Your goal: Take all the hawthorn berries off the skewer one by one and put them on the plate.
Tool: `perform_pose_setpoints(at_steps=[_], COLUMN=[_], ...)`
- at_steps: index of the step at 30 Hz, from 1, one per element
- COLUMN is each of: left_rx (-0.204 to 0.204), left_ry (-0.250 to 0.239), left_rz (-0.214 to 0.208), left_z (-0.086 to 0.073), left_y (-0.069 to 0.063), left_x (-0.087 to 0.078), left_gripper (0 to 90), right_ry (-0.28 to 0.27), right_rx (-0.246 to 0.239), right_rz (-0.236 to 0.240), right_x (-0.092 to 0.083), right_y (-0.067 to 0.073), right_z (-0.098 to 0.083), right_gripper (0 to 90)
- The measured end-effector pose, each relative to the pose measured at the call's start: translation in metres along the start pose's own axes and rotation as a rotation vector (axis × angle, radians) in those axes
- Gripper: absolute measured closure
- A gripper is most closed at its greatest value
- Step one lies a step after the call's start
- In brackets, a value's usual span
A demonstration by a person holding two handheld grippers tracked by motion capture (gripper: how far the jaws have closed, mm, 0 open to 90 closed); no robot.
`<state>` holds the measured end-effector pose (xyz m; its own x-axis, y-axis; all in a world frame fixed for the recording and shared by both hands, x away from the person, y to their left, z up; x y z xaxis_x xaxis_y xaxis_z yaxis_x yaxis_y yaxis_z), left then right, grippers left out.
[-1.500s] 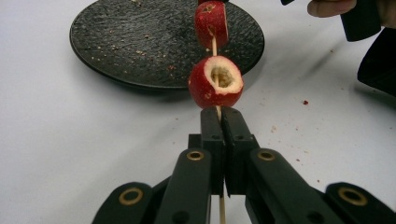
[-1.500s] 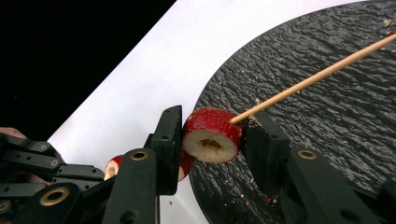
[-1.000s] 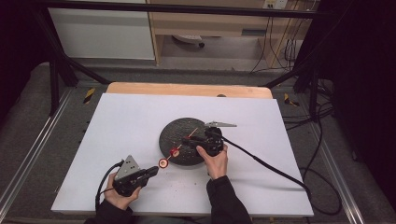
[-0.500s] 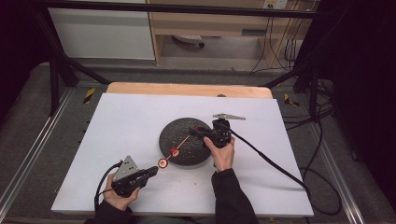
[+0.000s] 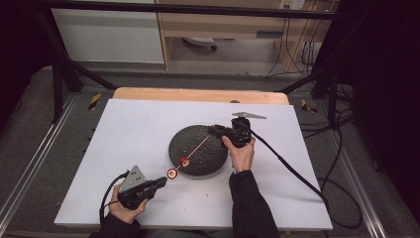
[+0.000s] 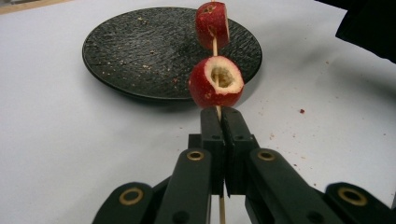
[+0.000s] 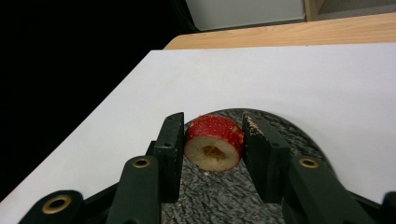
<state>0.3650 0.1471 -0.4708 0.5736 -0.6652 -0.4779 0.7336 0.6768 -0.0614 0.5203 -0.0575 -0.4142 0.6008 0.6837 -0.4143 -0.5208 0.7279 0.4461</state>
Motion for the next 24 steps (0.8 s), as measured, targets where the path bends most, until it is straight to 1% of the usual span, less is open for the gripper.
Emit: perform_pose_setpoints(at_steps=[3,7,13,20,24], left_rx=[-0.003,-0.006,-0.012,-0.016,-0.024], left_ry=[0.001,0.0,-0.002,0.002,0.003], left_rz=[0.001,0.004,0.012,0.008,0.01], left_z=[0.0,0.0,0.0,-0.001,-0.001], left_y=[0.001,0.002,0.004,0.004,0.005], left_x=[0.0,-0.001,-0.001,-0.001,0.0], left_gripper=[88.3,88.3,88.3,88.3,88.3], right_ry=[0.007,0.033,0.097,0.174,0.196], right_rx=[-0.005,-0.008,-0.003,-0.041,-0.068], right_rz=[-0.011,-0.017,-0.02,-0.027,-0.033], right_x=[0.001,0.01,0.027,0.043,0.046], right_y=[-0.005,-0.01,-0.015,-0.016,-0.015], right_z=[0.0,-0.008,-0.033,-0.063,-0.073], right_gripper=[61.3,61.3,61.3,61.1,60.7])
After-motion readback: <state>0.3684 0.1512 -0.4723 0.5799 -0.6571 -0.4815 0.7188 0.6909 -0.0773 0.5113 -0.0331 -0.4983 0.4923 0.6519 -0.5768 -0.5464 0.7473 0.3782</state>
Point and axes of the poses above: each handheld gripper's, and its own axes: x roughly forward along the jaws, z roughly out of its top, y roughly to its left, the point moved 9 cm from there along x, roughly forward along the jaws
